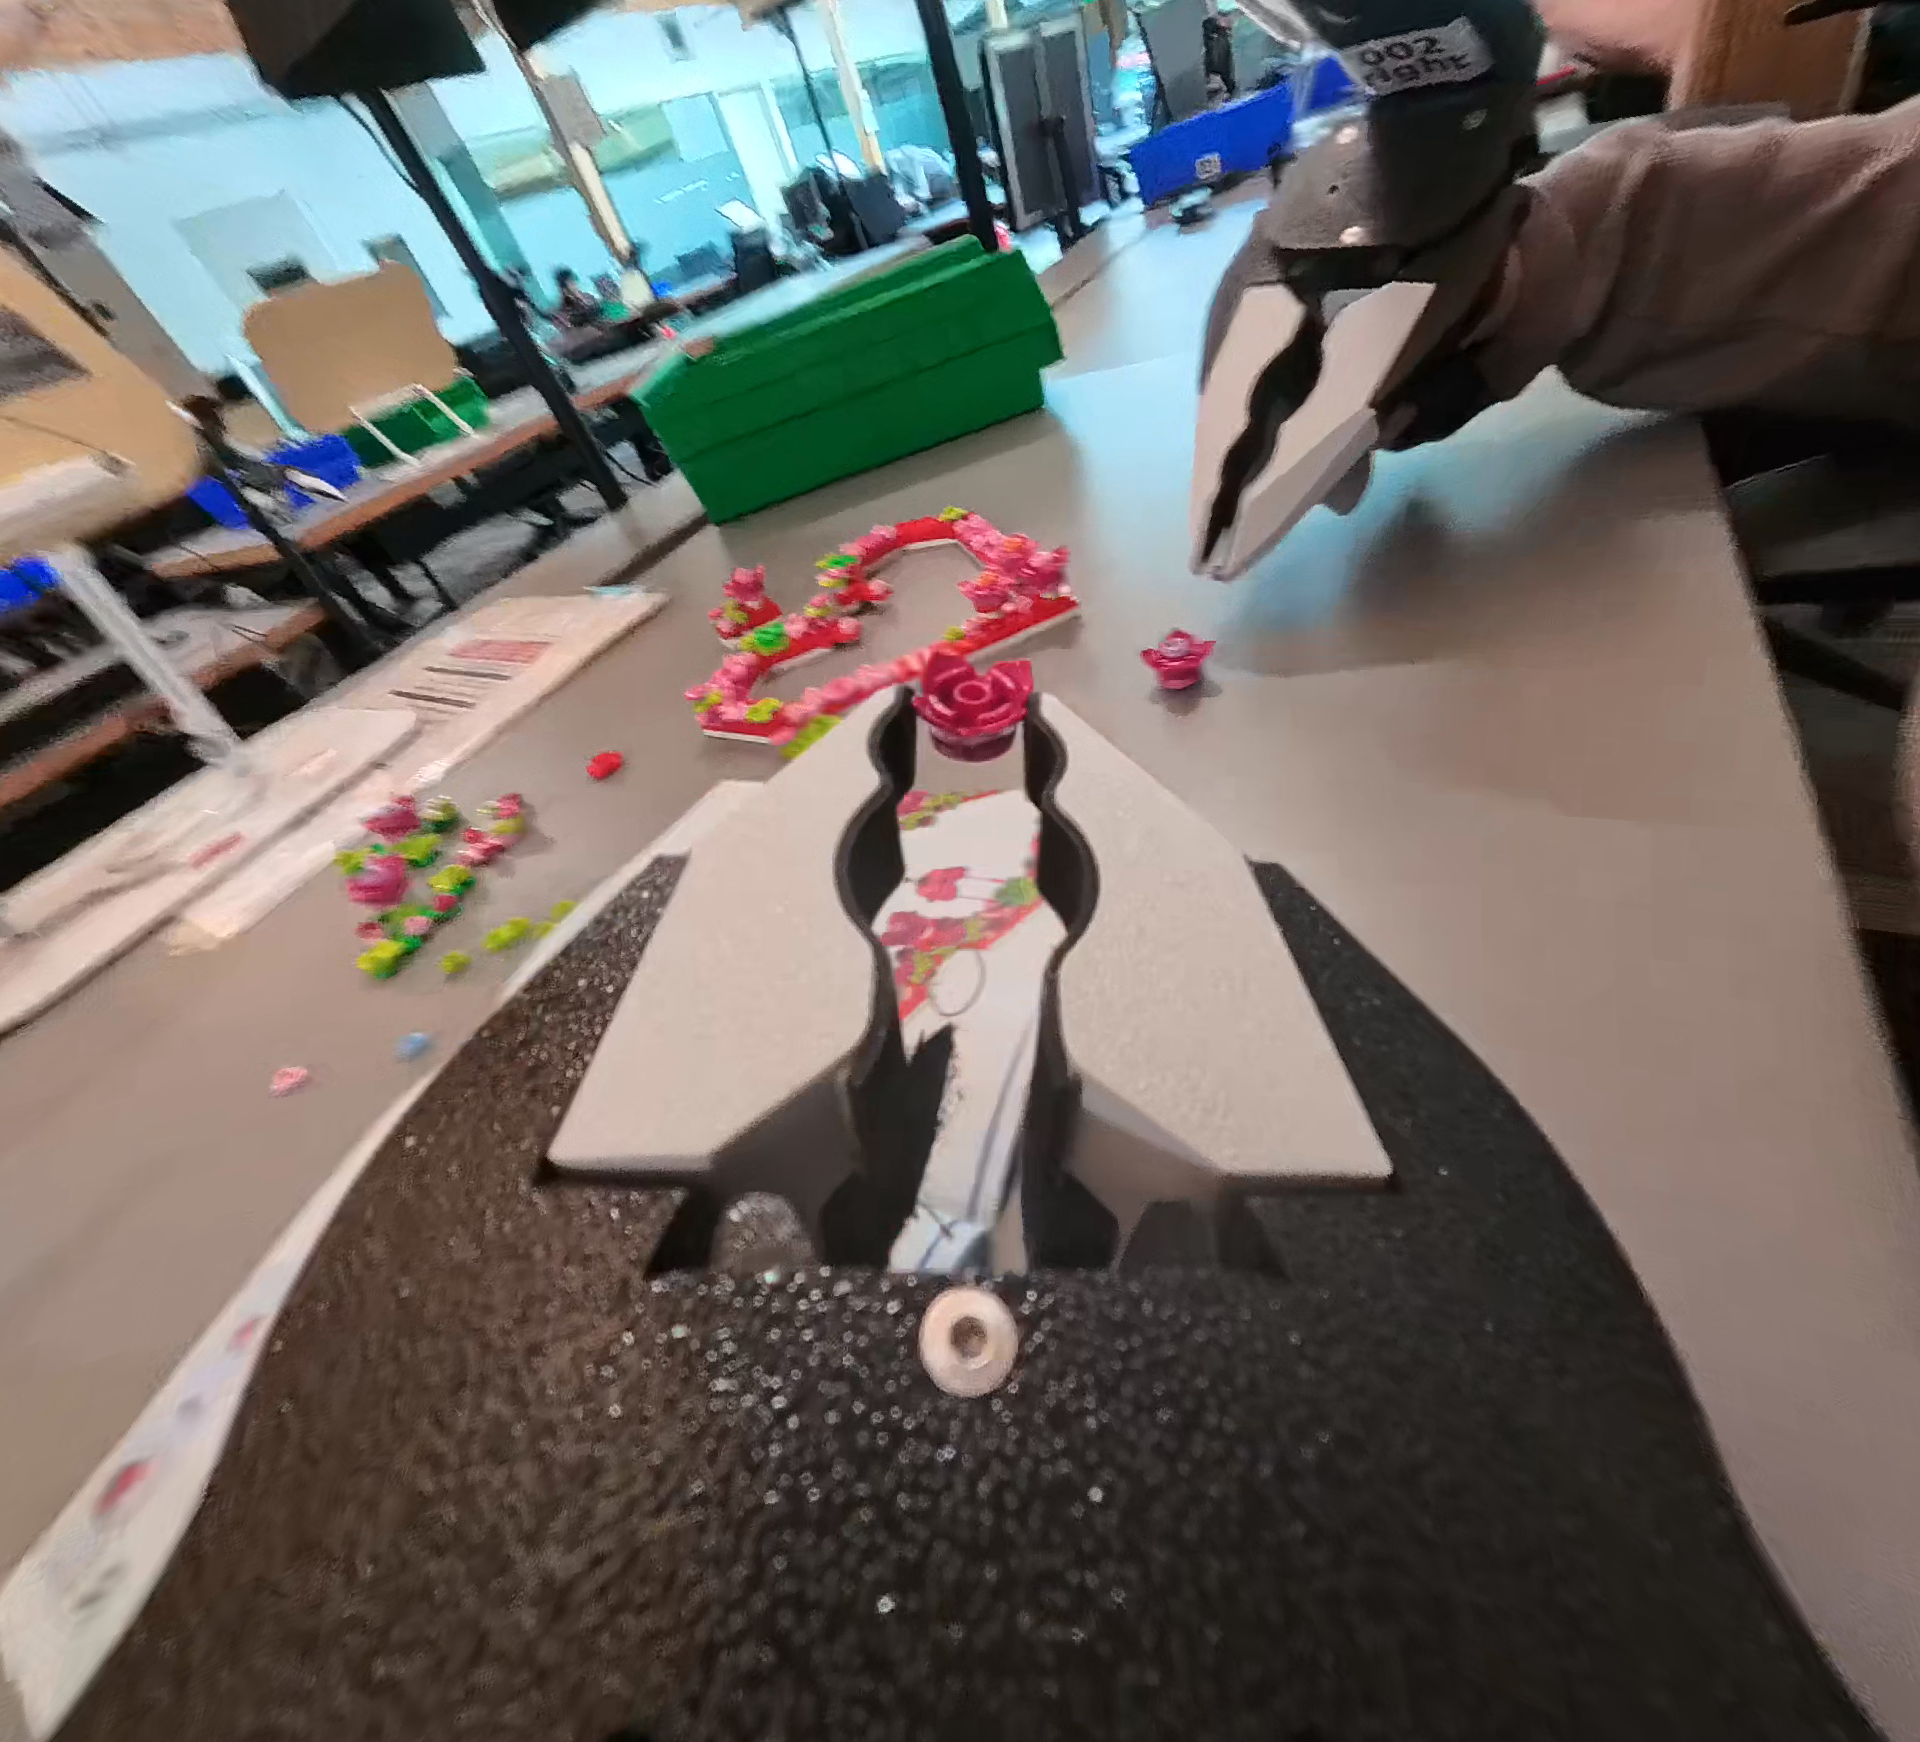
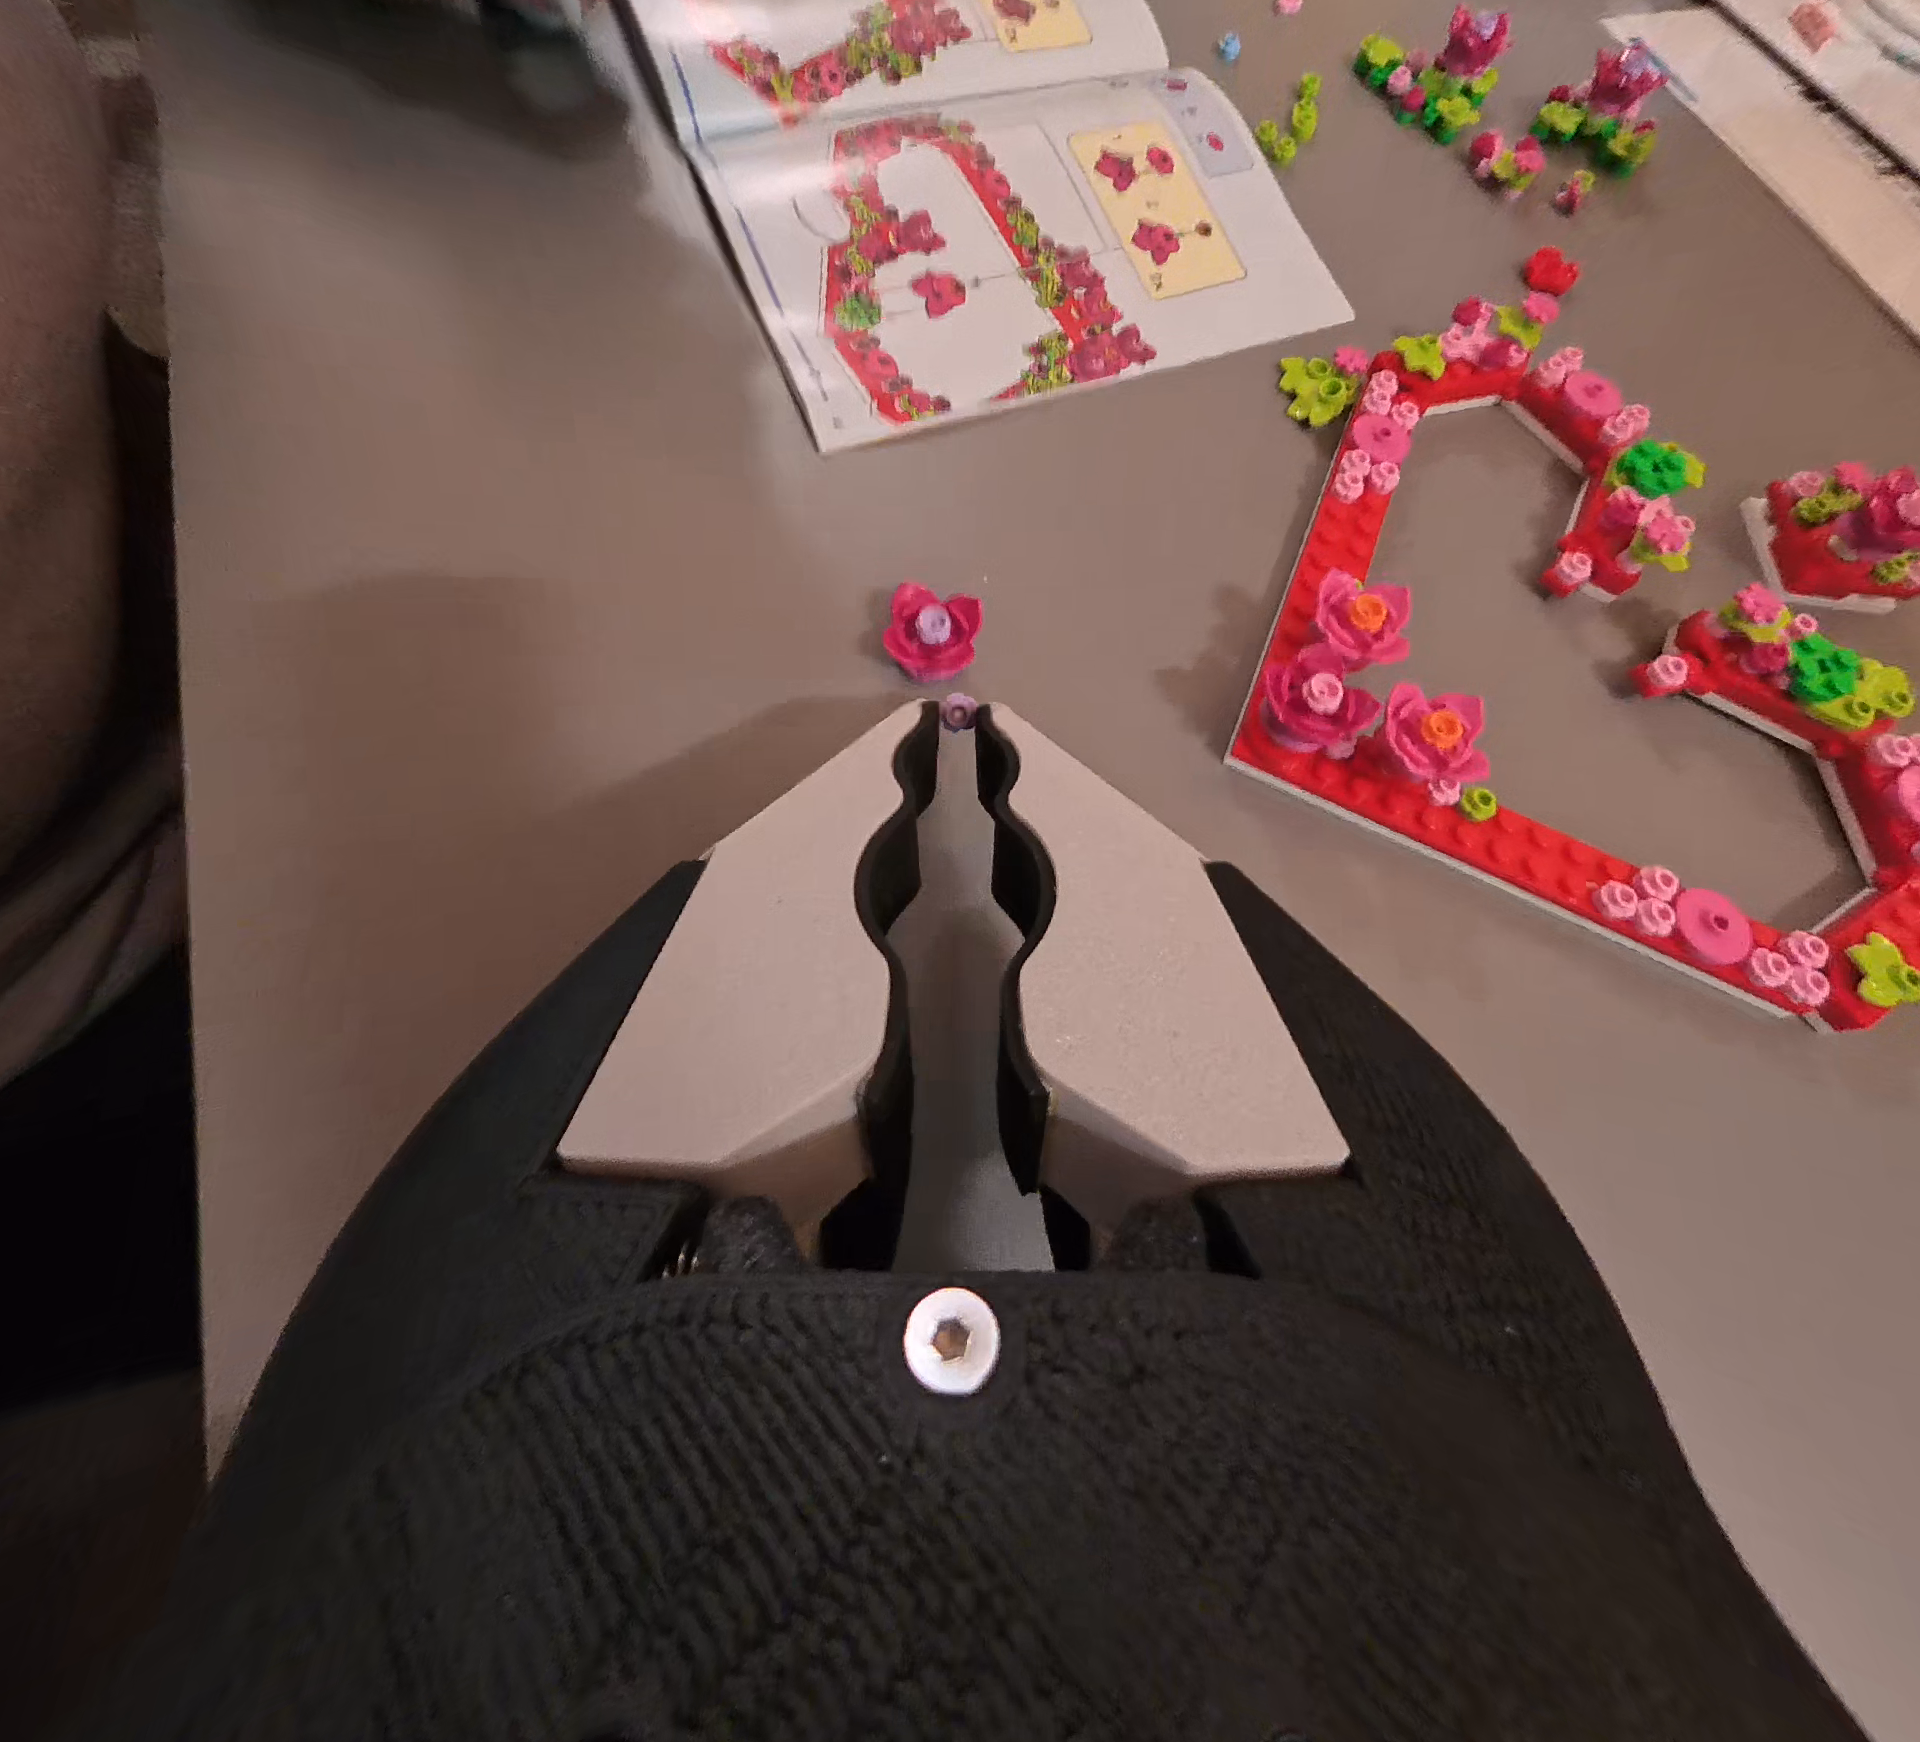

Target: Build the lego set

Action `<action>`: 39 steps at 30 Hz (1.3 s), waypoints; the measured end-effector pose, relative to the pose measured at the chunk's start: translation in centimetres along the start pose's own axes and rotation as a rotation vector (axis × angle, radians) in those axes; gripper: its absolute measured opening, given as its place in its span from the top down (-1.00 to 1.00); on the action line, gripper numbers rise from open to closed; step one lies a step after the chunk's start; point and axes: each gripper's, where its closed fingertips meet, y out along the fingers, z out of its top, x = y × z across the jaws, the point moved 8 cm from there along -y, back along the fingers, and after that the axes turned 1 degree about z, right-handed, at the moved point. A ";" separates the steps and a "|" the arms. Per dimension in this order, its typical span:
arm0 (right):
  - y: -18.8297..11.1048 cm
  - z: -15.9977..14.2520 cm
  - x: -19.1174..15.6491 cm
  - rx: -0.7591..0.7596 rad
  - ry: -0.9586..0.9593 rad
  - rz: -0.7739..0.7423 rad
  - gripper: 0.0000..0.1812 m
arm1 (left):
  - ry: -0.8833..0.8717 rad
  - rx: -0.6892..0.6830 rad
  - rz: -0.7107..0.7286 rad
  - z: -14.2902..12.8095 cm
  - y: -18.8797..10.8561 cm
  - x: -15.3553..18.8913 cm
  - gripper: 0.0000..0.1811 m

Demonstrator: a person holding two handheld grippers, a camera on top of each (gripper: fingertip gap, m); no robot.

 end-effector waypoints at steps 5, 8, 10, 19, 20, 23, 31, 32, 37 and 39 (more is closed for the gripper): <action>1.7 4.8 -1.9 0.261 0.027 0.038 0.94 | -0.136 -0.004 -0.155 1.3 1.1 1.5 0.80; 2.7 7.7 -3.5 0.420 0.020 0.118 0.95 | -0.125 -0.002 -0.185 1.5 1.2 2.4 0.80; 3.1 8.9 -4.2 0.503 0.047 0.182 0.95 | -0.120 0.007 -0.196 1.7 1.2 2.8 0.80; 4.2 9.7 -5.7 0.581 0.070 0.311 0.95 | -0.137 0.079 -0.202 2.7 0.5 3.3 0.80; 4.1 9.8 -5.8 0.588 0.069 0.318 0.95 | -0.142 0.089 -0.207 2.8 0.4 3.4 0.80; 3.9 9.8 -5.9 0.600 0.061 0.333 0.95 | -0.156 0.116 -0.196 3.0 0.1 3.1 0.80; 4.1 9.5 -5.9 0.563 0.030 0.326 0.94 | -0.212 0.150 -0.219 3.3 -0.1 2.8 0.80; 4.1 9.4 -5.8 0.545 0.021 0.309 0.94 | -0.206 0.143 -0.221 3.2 -0.1 2.9 0.80; 4.3 9.3 -5.8 0.405 -0.111 0.177 0.94 | -0.157 0.079 -0.215 2.8 0.3 3.1 0.80; 4.4 9.0 -5.8 0.333 -0.153 0.131 0.94 | -0.127 0.053 -0.189 2.5 0.4 3.1 0.80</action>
